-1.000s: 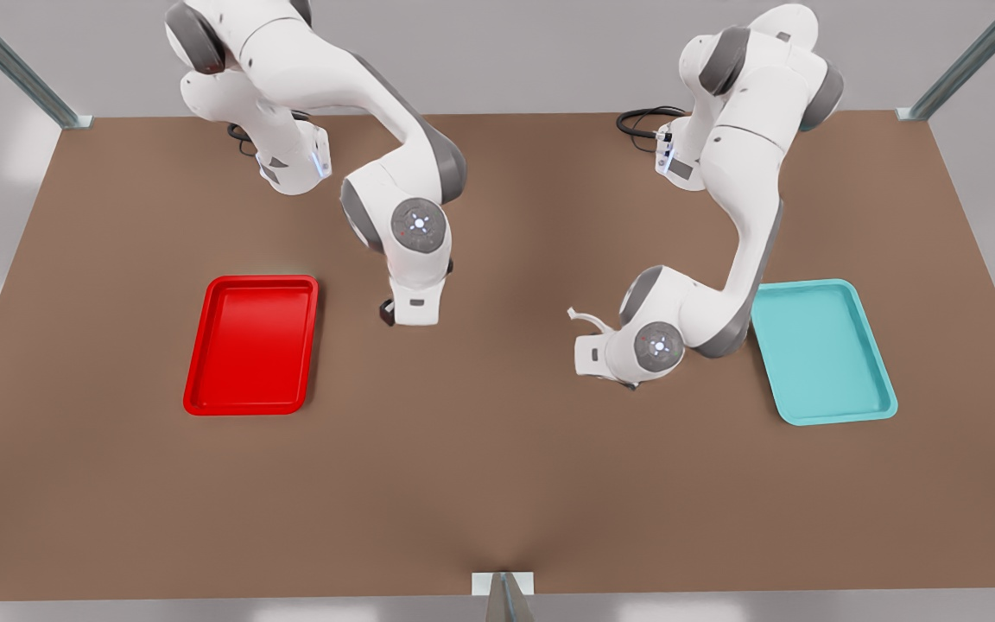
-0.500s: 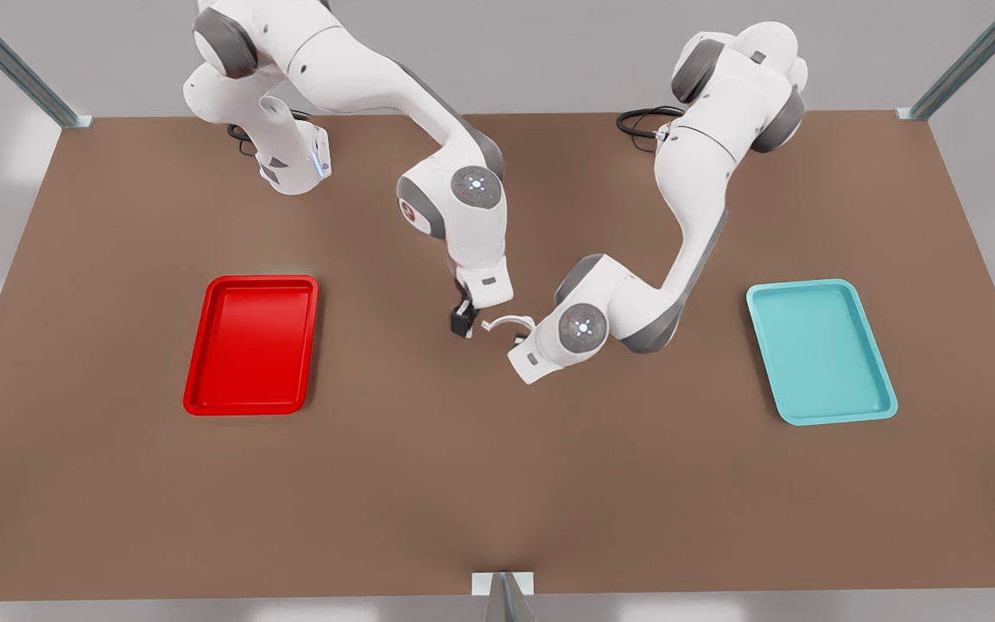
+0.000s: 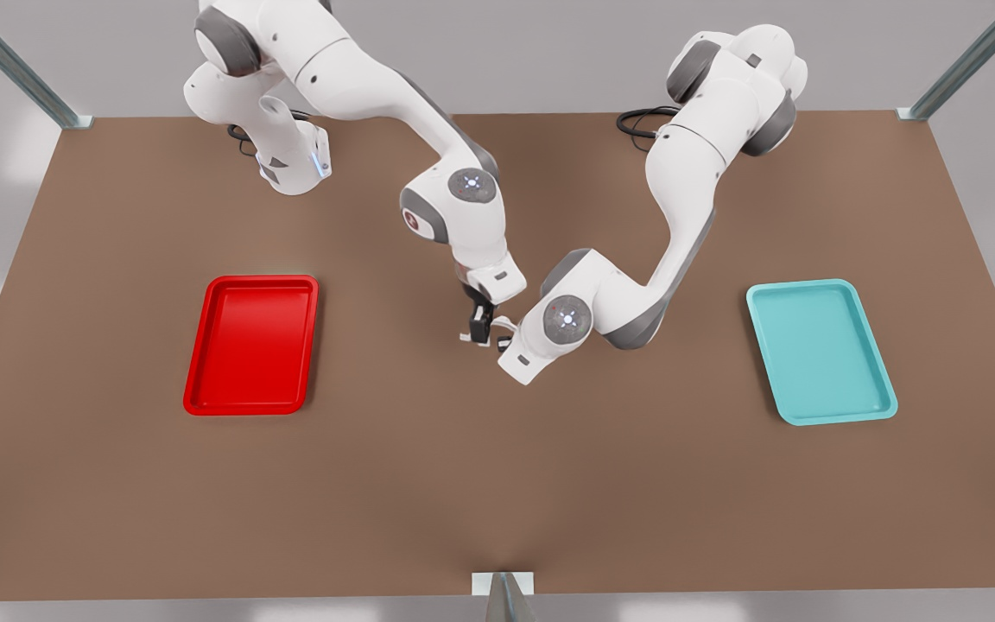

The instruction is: Take the drainage pipe clamp from the left arm, pass it to the right arm, and place it in the plate on the right side

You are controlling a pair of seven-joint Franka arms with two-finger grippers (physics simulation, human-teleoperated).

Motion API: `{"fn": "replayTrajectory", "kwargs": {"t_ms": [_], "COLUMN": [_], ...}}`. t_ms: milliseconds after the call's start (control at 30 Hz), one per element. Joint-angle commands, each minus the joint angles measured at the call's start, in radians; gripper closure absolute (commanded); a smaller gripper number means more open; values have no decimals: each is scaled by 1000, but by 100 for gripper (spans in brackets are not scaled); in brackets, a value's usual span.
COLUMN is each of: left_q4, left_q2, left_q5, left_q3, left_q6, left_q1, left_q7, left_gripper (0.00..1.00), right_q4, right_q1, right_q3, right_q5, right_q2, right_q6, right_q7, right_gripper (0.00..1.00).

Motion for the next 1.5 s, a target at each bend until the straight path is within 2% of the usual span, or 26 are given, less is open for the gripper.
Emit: {"fn": "replayTrajectory", "kwargs": {"t_ms": [0, 1000, 1033, 1100, 1167, 1267, 1300, 1333, 1367, 1467], "left_q4": [0, 43, 43, 43, 43, 43, 45, 56, 57, 68], "left_q2": [-4, -11, -11, -11, -13, -13, -13, -13, -13, -13], "left_q5": [-3, 0, 0, 0, 0, 0, 1, 0, 1, 1], "left_q3": [-1, -17, -17, -17, -17, -25, -28, -28, -28, -27], "left_q6": [6, -61, -63, -63, -63, -72, -75, -75, -77, -98], "left_q1": [1, -1, -1, -1, -1, -1, -1, -1, -2, -1], "left_q7": [-241, -199, -199, -199, -201, -202, -204, -204, -204, -204], "left_gripper": [79, 79, 79, 79, 79, 79, 76, 62, 0, 0], "right_q4": [-14, -65, -66, -65, -63, -62, -62, -60, -59, -56], "right_q1": [-1, -2, -2, -1, -1, -2, -1, -1, -2, -2], "right_q3": [0, 0, 0, 0, 0, 0, 0, 0, 0, 0], "right_q5": [-16, -62, -64, -64, -62, -62, -62, -62, -62, -62], "right_q2": [-7, 30, 30, 31, 31, 30, 28, 28, 28, 30], "right_q6": [42, 58, 58, 58, 58, 55, 53, 53, 53, 53], "right_q7": [-190, -200, -200, -200, -212, -212, -212, -212, -210, -210], "right_gripper": [0, 1, 6, 39, 57, 79, 79, 79, 79, 79]}}
